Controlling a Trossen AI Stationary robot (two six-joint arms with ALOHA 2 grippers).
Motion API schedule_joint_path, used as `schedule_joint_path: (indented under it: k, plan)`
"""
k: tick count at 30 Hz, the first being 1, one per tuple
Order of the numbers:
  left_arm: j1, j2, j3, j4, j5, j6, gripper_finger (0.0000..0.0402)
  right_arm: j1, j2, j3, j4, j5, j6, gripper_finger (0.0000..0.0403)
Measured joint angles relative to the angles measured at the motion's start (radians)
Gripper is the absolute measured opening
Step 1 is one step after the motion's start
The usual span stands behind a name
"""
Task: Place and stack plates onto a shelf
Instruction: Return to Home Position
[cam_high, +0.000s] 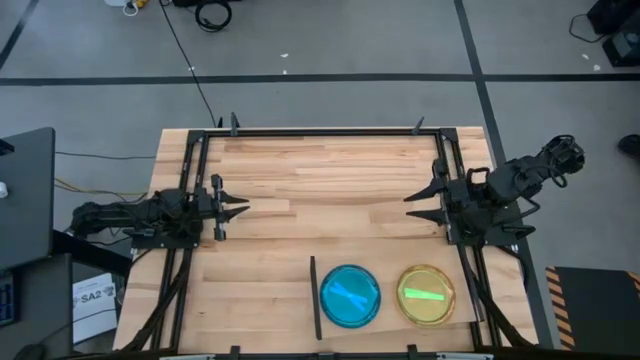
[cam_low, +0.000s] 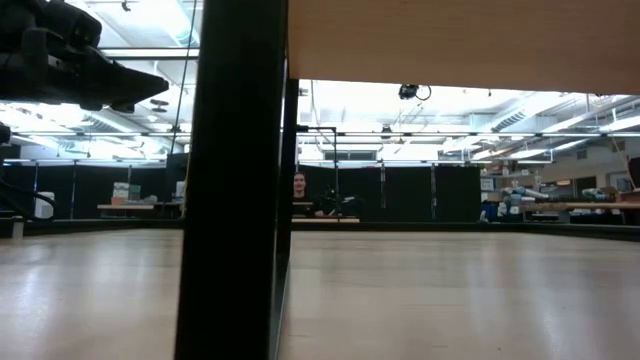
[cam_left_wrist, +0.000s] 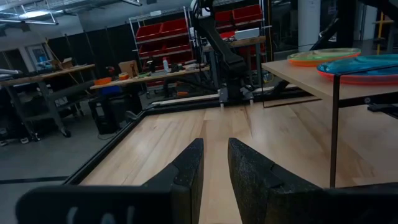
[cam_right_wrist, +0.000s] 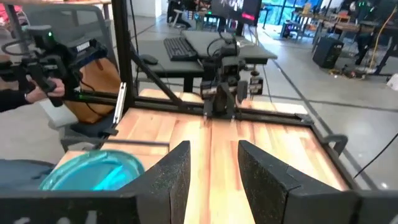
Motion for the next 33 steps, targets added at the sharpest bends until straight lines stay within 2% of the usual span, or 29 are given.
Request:
schedule_joint_path:
  k: [6, 15, 26, 33]
  plan:
    - [0.0, 0.0, -0.001, -0.002, -0.002, -0.003, 0.0079, -0.002, -0.091, -0.161, 0.082, 0.0, 0.061, 0.014]
    - [0.0, 0.0, -0.002, 0.001, -0.002, -0.003, 0.0079, -0.003, -0.281, -0.377, 0.222, 0.0, 0.061, 0.014]
    - [0.0, 0.0, -0.003, 0.001, -0.002, -0.004, 0.0079, -0.003, -0.486, -0.524, 0.244, 0.0, 0.097, 0.014]
    - [0.0, 0.0, -0.003, 0.001, -0.002, -0.004, 0.0079, -0.003, -0.567, -0.609, 0.312, 0.0, 0.096, 0.014]
